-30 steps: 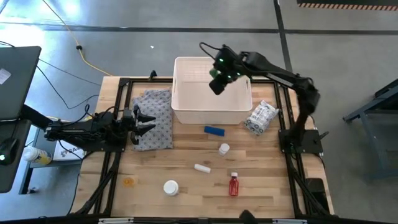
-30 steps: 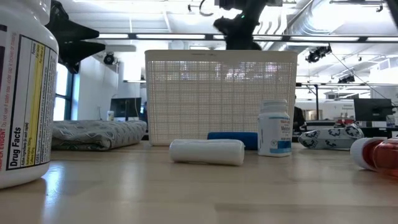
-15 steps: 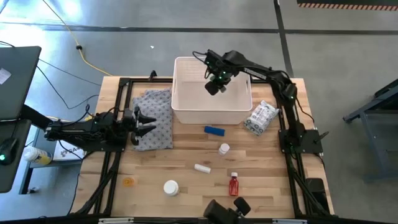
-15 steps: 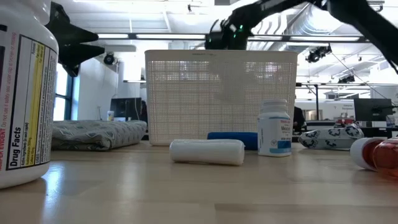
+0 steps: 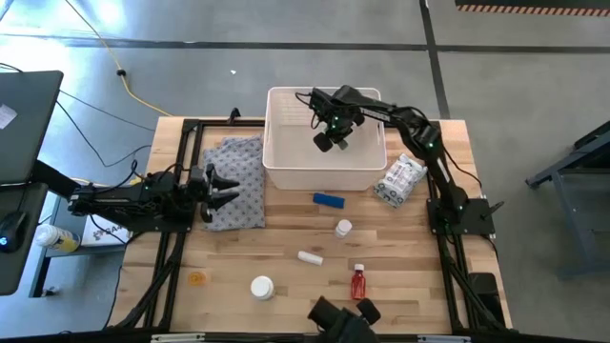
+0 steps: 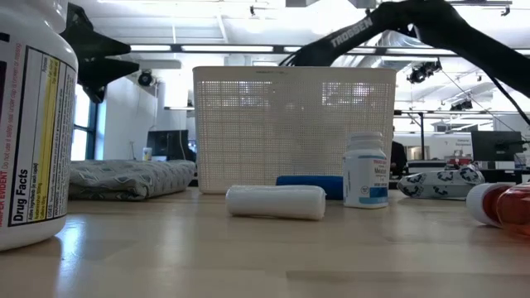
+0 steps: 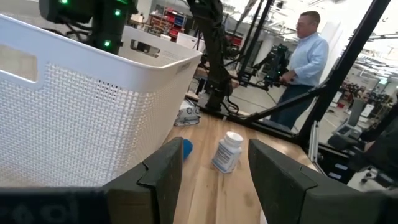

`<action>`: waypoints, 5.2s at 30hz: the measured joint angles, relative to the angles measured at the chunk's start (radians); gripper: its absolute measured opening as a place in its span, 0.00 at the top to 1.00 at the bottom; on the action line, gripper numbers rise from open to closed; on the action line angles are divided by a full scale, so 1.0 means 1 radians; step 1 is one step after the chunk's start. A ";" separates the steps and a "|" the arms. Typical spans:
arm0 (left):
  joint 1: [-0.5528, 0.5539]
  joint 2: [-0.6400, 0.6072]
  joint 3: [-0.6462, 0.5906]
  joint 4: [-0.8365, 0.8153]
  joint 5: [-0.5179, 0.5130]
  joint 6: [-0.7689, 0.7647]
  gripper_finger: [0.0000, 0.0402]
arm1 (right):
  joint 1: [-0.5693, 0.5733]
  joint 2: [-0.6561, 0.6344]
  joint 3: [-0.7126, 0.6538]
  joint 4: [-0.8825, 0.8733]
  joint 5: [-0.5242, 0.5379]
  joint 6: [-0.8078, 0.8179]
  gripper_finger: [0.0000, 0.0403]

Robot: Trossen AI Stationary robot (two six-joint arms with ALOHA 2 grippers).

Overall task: Pick & place medical supplies in basket/bin
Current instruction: Put the green bandage into the white bin, then put the small white pill bottle into the white bin

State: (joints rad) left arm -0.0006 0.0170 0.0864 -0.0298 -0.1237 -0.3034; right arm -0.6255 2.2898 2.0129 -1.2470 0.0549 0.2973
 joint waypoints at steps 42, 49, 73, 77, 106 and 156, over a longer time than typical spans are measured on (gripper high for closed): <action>0.000 0.000 0.000 -0.018 0.001 -0.036 0.46 | 0.000 0.034 0.000 -0.128 0.018 -0.037 0.60; 0.000 0.000 0.000 -0.017 0.000 -0.036 0.46 | 0.009 -0.055 0.000 -0.133 0.090 -0.036 0.55; 0.000 0.000 0.000 0.021 -0.009 -0.035 0.46 | 0.385 -0.556 0.002 -0.079 0.116 0.045 0.55; 0.000 0.000 0.000 0.030 -0.008 -0.035 0.46 | 0.514 -0.532 0.002 -0.068 0.114 0.057 0.55; 0.000 0.000 0.000 0.153 0.117 -0.047 0.46 | 0.977 -0.347 0.000 -0.157 0.270 0.327 0.55; 0.000 0.000 -0.042 0.064 0.144 -0.147 0.46 | 0.896 -0.687 -0.810 0.373 0.172 0.329 0.53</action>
State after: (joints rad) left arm -0.0010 0.0170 0.0444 0.0339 0.0200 -0.4503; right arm 0.2708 1.6031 1.2025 -0.8737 0.2268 0.6260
